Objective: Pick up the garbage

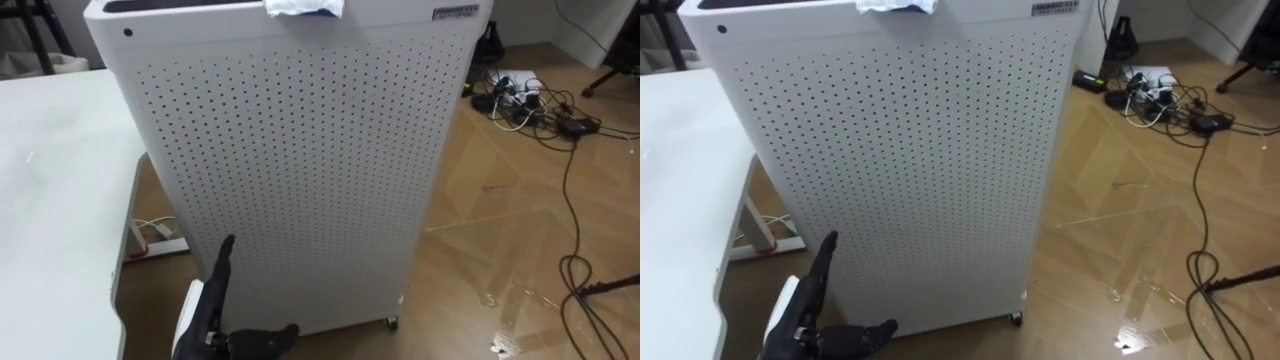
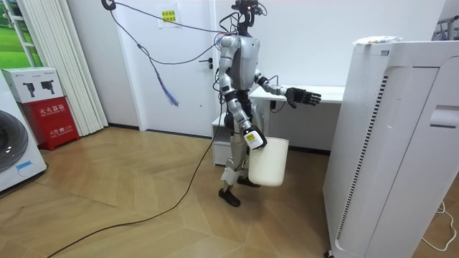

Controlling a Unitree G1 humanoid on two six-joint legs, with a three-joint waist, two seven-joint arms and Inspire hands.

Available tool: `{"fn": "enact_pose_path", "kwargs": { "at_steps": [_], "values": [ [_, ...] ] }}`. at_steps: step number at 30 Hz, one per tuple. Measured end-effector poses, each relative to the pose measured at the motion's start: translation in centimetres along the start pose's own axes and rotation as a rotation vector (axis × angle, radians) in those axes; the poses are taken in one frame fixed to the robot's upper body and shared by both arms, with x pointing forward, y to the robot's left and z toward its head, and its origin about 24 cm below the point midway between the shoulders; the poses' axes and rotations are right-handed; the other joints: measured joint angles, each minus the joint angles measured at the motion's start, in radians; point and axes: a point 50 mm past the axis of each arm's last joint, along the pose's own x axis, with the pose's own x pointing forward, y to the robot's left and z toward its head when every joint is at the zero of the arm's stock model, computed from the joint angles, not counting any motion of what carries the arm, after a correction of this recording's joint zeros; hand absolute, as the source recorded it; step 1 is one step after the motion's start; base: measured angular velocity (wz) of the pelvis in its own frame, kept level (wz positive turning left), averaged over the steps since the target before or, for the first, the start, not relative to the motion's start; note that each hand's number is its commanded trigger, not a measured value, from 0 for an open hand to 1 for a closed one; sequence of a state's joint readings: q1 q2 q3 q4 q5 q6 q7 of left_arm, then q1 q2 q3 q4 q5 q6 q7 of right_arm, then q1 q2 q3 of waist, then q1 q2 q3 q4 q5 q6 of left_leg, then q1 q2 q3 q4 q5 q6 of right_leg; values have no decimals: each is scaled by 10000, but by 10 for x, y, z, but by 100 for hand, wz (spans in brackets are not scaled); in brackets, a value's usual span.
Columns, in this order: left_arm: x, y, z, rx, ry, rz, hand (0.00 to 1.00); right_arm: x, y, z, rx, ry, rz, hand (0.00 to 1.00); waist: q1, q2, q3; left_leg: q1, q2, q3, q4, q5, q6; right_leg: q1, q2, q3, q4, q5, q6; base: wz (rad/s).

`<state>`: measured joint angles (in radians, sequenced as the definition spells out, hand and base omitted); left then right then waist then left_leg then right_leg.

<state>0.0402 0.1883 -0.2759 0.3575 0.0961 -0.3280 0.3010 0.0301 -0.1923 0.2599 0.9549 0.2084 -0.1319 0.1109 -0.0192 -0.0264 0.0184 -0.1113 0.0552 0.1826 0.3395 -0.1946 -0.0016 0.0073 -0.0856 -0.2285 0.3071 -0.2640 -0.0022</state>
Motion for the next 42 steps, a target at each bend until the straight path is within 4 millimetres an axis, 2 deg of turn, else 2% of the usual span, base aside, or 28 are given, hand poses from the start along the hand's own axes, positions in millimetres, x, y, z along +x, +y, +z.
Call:
{"fn": "enact_pose_path", "kwargs": {
  "at_steps": [4, 8, 14, 18, 20, 24, 28, 32, 40, 42],
  "values": [
    [5, 5, 22, 293, -1207, 492, 0, -1, -1, -2, 1, 86, -16, 100, -17, 61, 10, 4, -152, -247, 47, -20, 88, 154, -17, -196, -213, 79, 145, 13],
    [10, 17, 46, 929, -2538, 1289, 0, -1, -1, -4, 43, 171, 95, 100, -12, 102, -3, 8, -227, -289, -10, -45, 148, 274, -23, -196, -350, 133, 240, 9],
    [13, 27, 76, 1415, -4165, 2394, 0, -1, -1, -5, 99, 185, 198, 100, -50, 149, -40, 247, -348, -332, -193, -42, 147, 579, -29, -205, -563, 147, 258, 2],
    [15, 32, 103, 1439, -5400, 2806, 0, -2, -2, -6, 44, 227, 177, 100, -60, 154, -53, 427, -370, -345, -359, -33, 131, 714, -10, -194, -747, 149, 258, 1],
    [20, 36, 120, 1324, -6121, 3109, 0, -2, -3, -5, 20, 194, 146, 100, -63, 154, -53, 609, -381, -338, -401, -33, 130, 929, -6, -176, -884, 154, 258, -2],
    [30, 44, 141, 1588, -6979, 3644, 0, -2, -4, -5, 0, 187, 123, 100, -96, 183, -62, 819, -359, -315, -406, -37, 125, 1225, 16, -173, -1067, 172, 239, -2],
    [33, 49, 151, 1734, -7436, 4091, 0, -3, -5, -7, -80, 227, 110, 100, -320, 348, -68, 874, -377, -320, -405, -37, 125, 1301, 19, -75, -1072, 188, 242, 0],
    [36, 51, 162, 2302, -8068, 4261, 0, -6, -10, -11, -224, 379, 38, 100, -379, 473, -65, 955, -418, -315, -500, -36, 125, 1270, 15, 108, -1071, 188, 242, -5],
    [43, 72, 194, 2937, -9287, 5574, 0, -13, -23, -20, -608, 708, -153, 100, -387, 506, -78, 1240, -426, -124, -721, -17, 95, 1363, 19, 339, -1093, 214, 284, -7],
    [46, 76, 204, 2991, -9521, 5821, 0, -13, -24, -20, -617, 813, -193, 100, -416, 609, -97, 1237, -406, -60, -722, -17, 95, 1376, 37, 360, -1157, 280, 287, -2]
  ]
}}
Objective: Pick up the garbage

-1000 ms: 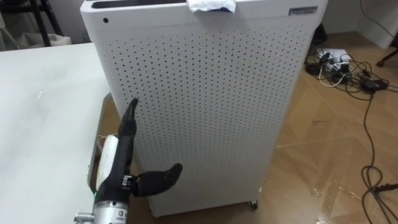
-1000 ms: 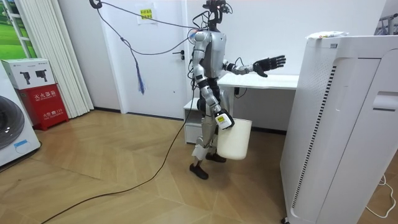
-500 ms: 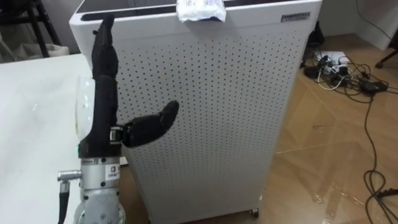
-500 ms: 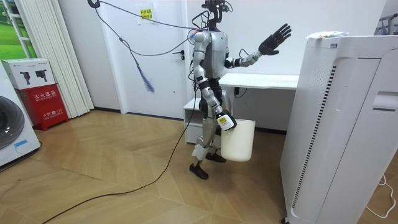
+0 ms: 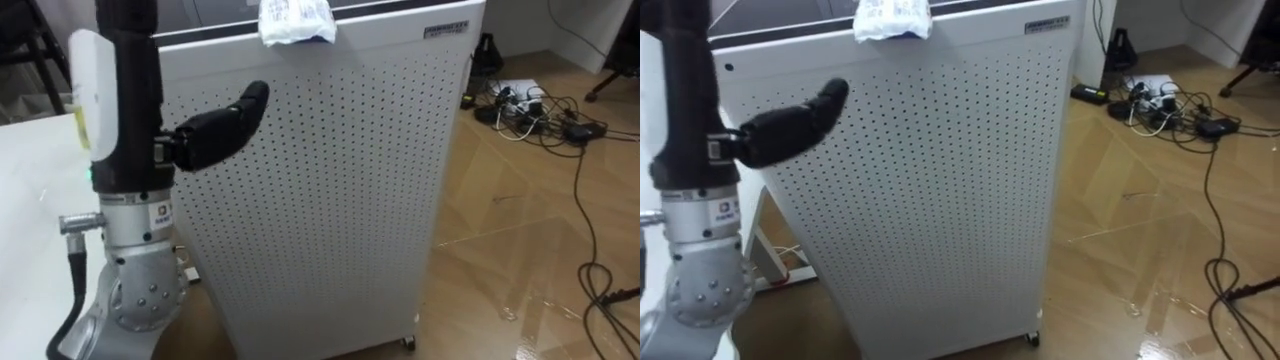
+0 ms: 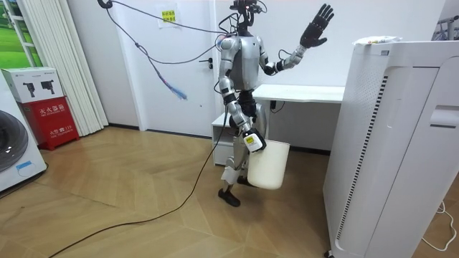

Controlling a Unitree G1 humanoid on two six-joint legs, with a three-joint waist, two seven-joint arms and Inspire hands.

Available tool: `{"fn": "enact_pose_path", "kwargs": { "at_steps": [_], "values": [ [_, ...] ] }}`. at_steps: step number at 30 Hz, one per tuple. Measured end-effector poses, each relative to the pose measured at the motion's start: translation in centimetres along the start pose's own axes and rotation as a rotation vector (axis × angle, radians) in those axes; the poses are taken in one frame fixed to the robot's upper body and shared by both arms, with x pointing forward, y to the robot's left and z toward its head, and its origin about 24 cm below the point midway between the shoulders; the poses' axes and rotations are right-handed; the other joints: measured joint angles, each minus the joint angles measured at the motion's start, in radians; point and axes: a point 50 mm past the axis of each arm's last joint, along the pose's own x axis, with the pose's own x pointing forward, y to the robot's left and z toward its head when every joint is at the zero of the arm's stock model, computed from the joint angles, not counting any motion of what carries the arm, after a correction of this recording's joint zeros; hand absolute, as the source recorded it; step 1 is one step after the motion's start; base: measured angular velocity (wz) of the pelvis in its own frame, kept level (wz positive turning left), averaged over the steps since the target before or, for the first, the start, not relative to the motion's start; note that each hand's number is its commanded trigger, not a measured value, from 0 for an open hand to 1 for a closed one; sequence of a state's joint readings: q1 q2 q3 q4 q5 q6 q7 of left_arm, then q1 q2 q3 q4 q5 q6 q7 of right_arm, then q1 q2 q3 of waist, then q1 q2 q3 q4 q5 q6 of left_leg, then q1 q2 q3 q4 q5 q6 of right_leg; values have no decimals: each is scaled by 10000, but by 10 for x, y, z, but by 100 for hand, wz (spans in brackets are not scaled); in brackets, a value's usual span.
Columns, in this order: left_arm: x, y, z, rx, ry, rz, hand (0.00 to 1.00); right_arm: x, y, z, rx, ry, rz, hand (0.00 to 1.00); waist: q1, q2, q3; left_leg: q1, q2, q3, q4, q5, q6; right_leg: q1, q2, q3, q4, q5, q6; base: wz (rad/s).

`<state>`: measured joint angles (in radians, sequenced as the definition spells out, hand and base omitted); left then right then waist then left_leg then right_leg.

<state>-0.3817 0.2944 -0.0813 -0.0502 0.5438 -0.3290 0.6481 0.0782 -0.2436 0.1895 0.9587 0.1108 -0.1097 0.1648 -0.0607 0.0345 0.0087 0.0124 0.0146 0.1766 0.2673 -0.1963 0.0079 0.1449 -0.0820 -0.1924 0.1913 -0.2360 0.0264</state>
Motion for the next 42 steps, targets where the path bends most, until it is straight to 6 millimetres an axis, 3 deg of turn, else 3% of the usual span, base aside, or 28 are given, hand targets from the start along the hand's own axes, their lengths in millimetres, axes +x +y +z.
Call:
{"fn": "enact_pose_path", "kwargs": {
  "at_steps": [2, 5, 10, 14, 20, 29, 42],
  "values": [
    [4, 0, 0, 68, -21, 80, 0, 0, -1, -1, -9, 40, -9, 100, 27, 140, -44, 16, 14, 53, -8, -1, 1, 18, 14, 70, -75, 59, 14, -11],
    [6, 2, -2, 319, 17, 32, 0, 0, -1, -2, -128, 169, 71, 100, 6, 286, -32, 145, 31, 118, -89, 0, 1, 28, 21, 212, -55, 63, 14, -13],
    [11, 8, -6, 1021, -237, -227, 0, -1, -1, -5, -74, 360, 27, 100, -243, 337, -24, 215, 32, 141, -125, 0, 0, 54, 29, 268, -45, 63, 14, -3],
    [28, 11, -23, 1880, -119, -446, 0, -3, -11, -6, 187, 489, -315, 100, -256, 514, 34, 157, 40, 178, -137, 0, 2, -20, 35, 295, -51, 106, 21, -1],
    [39, 16, -43, 2947, 416, -832, 0, -5, -21, -6, 311, 542, -619, 100, -467, 743, -2, 154, 34, 241, -208, 1, 2, -37, 33, 277, -62, 112, 28, 0],
    [53, 15, -50, 3295, 810, -1118, 0, -6, -28, 6, 53, 132, -648, 100, -503, 783, -17, 163, 34, 370, -344, 7, -5, -180, 27, 424, -64, 112, 28, -4],
    [45, 7, -64, 3637, 1616, -2302, 0, -9, -40, 6, -191, 227, -904, 100, -509, 761, -4, 181, 5, 403, -626, 10, -9, -307, 29, 552, -63, 113, 29, -3]
  ]
}}
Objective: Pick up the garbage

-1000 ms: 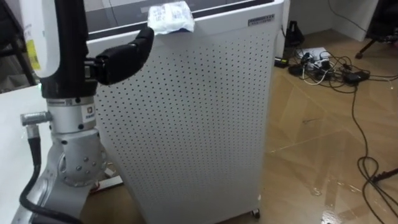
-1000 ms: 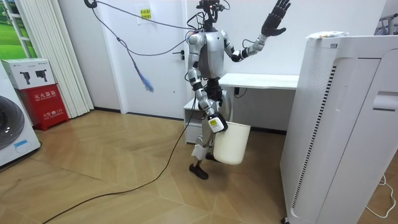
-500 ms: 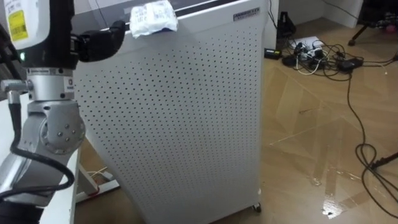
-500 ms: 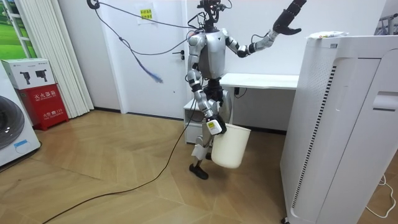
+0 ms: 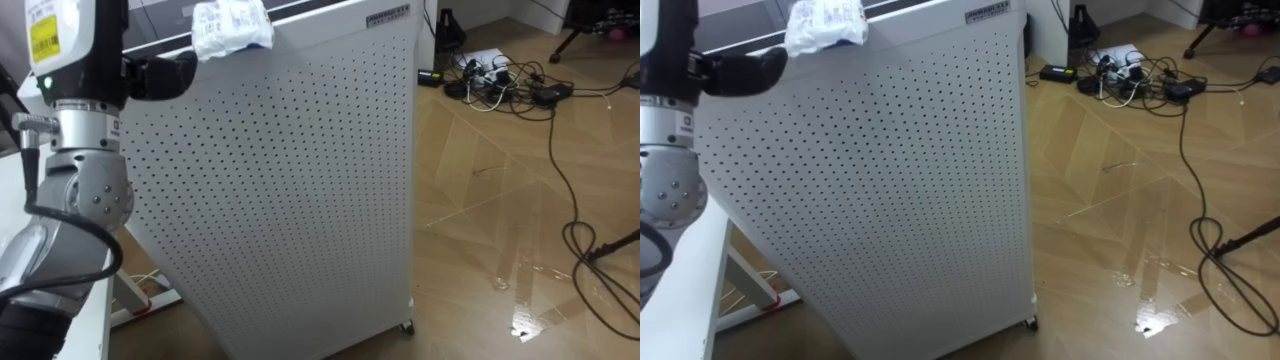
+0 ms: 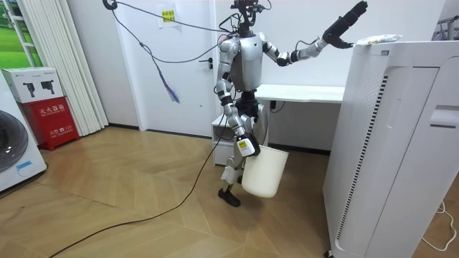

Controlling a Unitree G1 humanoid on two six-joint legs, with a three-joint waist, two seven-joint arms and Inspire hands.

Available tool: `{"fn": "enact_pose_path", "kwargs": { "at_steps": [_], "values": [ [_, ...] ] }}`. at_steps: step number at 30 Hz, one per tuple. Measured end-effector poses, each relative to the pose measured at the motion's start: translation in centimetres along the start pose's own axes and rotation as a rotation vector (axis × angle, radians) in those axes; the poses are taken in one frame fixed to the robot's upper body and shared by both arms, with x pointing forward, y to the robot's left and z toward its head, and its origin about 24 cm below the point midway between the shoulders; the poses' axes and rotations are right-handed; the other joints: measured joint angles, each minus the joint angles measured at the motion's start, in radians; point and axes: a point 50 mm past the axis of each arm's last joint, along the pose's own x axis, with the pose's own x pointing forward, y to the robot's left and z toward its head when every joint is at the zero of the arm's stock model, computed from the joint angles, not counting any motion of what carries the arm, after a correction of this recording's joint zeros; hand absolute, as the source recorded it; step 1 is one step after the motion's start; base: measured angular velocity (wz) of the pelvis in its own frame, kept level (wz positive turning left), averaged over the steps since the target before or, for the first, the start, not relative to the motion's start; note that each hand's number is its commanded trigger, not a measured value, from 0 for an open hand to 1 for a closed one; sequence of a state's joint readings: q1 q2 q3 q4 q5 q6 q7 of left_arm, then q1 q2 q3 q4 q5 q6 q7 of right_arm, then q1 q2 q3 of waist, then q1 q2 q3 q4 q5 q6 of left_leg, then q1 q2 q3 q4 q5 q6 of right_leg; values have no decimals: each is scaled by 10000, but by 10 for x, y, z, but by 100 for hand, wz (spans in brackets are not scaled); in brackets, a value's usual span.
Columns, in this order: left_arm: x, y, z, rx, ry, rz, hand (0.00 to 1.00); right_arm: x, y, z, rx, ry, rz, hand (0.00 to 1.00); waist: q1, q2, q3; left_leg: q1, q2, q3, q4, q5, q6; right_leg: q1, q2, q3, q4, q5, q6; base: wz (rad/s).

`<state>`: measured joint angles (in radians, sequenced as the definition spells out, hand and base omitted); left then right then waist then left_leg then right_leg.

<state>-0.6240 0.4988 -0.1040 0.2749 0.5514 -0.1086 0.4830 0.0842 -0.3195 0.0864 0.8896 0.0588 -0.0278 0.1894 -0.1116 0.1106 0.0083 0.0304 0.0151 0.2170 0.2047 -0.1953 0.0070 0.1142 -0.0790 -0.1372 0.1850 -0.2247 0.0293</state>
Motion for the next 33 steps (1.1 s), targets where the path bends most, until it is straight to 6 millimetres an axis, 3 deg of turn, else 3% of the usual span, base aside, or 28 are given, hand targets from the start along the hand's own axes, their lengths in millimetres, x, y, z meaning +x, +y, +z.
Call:
{"fn": "enact_pose_path", "kwargs": {
  "at_steps": [6, 11, 13, 14, 15, 16, 17, 19, 20, 23, 27, 33],
  "values": [
    [0, -2, -2, 185, 132, -316, 0, 0, 0, 0, -99, 44, 0, 100, 72, -3, -3, 143, -7, -117, -180, 18, -19, -80, 8, -4, 75, 0, 0, -3],
    [1, -2, -1, 190, 141, -402, 0, 0, 0, 0, -192, 57, -44, 100, 103, 0, -11, 343, 30, -578, -401, 29, -39, -116, 81, -53, 365, 0, 0, -6],
    [2, -2, 0, 189, 117, -445, 0, 0, 0, 0, -189, 45, -106, 100, 168, 118, 23, 489, 248, -1471, -600, 105, -88, -740, 201, -143, 1321, -101, 42, -35],
    [2, 0, -2, 299, 99, -479, 0, 2, 4, 1, -149, 35, -74, 100, 379, 171, 18, 506, 458, -2404, -607, 106, -112, -1333, 485, 343, 996, -138, -192, -65],
    [4, 5, -1, 335, -72, -397, 0, 3, 4, 7, -277, -188, -87, 100, 311, 218, -14, 367, 589, -2622, -489, 18, -306, -1576, 660, 421, 84, 957, -522, -28],
    [4, 3, -1, 382, -98, -622, 0, 1, 4, 4, -275, -134, -97, 100, 213, 300, -65, 312, 642, -2560, -459, 28, -458, -1406, 679, 219, -5, 1169, -451, 38],
    [4, 0, -3, 427, -31, -878, 0, 1, 2, 2, -194, -12, -242, 100, 54, 236, -18, 360, 648, -1936, -558, 137, -603, -1240, 626, 89, -6, 1169, -455, 52],
    [5, 0, -3, 472, 44, -895, 0, 1, -1, 4, -139, -82, -407, 100, 33, 199, 11, 326, 647, -1296, -657, 224, -531, -1183, 624, 291, -15, 1163, -450, 23],
    [7, 0, -1, 481, 1, -891, 0, 2, 0, 6, -143, -159, -375, 100, 29, 261, -33, 372, 637, -1185, -707, 272, -485, -1185, 629, 265, -8, 1147, -426, 18],
    [8, -3, 1, 555, 34, -1014, 0, 3, 0, 9, -149, -214, -390, 100, 141, 93, 55, 439, 524, -1122, -708, 256, -454, -1158, 620, 240, -5, 1130, -402, 7],
    [6, -5, -6, 735, 409, -1117, 0, 3, -1, 7, -270, -88, -394, 100, 97, 51, 50, 342, 324, -1082, -549, 256, -322, -1126, 495, 256, -5, 1020, -268, 7],
    [4, -8, -13, 886, 756, -1349, 0, 2, 0, -4, -77, 466, -436, 100, 70, 109, 31, 331, 281, -812, -502, 312, -228, -1142, 443, 305, 28, 1011, -216, 1]
  ]
}}
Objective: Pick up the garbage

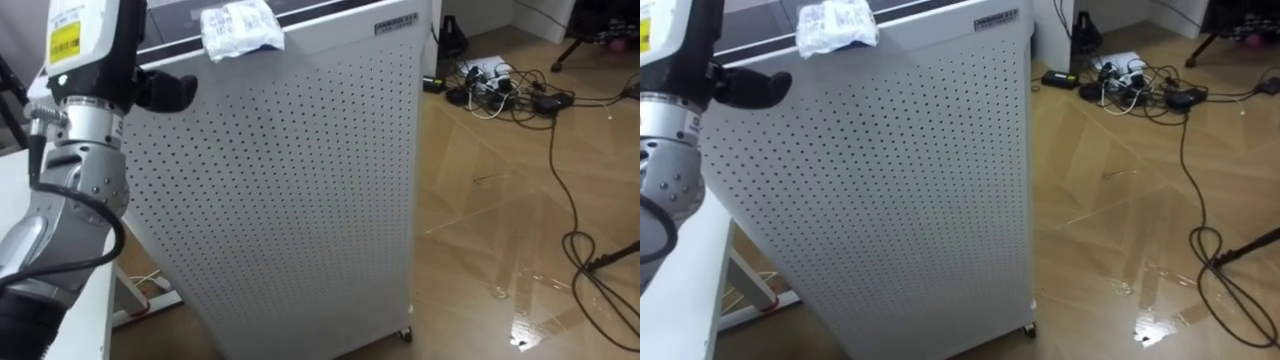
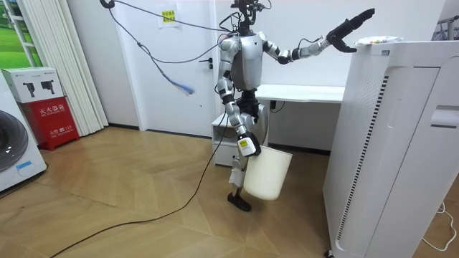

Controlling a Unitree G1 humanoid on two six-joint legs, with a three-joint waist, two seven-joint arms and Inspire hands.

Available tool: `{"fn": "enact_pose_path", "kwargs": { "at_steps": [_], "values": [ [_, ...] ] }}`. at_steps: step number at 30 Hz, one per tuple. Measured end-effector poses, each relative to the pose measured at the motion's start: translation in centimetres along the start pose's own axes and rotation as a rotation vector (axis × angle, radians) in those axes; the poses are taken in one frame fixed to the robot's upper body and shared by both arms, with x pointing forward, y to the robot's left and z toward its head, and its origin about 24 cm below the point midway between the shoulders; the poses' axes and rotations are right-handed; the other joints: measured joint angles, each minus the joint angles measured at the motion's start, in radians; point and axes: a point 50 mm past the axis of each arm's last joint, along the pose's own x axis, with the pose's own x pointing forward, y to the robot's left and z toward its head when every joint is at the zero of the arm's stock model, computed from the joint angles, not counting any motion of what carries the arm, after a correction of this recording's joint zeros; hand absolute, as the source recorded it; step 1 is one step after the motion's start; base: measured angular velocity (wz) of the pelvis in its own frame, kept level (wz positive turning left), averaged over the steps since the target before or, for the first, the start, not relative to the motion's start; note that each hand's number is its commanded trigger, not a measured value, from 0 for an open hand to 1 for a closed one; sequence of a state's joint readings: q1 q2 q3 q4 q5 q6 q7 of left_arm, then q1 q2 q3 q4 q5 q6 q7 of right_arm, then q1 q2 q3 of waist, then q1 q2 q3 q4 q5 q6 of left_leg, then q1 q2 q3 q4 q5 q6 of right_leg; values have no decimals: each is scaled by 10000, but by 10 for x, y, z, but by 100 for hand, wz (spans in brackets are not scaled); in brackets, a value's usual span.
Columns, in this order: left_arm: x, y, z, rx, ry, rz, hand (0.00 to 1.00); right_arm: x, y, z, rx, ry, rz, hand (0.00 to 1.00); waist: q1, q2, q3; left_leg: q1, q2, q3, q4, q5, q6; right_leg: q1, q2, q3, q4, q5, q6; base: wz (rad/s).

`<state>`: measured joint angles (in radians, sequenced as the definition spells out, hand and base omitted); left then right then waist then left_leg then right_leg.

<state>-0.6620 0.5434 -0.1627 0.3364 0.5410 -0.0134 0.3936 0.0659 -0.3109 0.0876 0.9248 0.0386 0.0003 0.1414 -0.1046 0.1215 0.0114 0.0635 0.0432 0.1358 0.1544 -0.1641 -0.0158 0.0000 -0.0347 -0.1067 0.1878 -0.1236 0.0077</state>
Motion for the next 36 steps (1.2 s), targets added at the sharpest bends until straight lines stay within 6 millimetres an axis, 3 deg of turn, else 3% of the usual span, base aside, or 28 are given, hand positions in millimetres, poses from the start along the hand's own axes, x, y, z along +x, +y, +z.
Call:
{"fn": "enact_pose_path", "kwargs": {
  "at_steps": [10, 36],
  "values": [
    [0, 0, -1, 72, 145, -93, 0, 1, 1, 0, 195, -10, -23, 100, -24, 61, -43, -35, 10, 148, -12, 0, -1, -22, -12, -23, -15, 1, -6, 0],
    [1, 0, -2, 308, 191, -126, 0, 1, 1, 0, 280, 49, -86, 100, -12, -8, 3, 6, -6, 294, -27, -1, 0, 19, -24, 139, -24, -40, 15, 0]
  ]
}}
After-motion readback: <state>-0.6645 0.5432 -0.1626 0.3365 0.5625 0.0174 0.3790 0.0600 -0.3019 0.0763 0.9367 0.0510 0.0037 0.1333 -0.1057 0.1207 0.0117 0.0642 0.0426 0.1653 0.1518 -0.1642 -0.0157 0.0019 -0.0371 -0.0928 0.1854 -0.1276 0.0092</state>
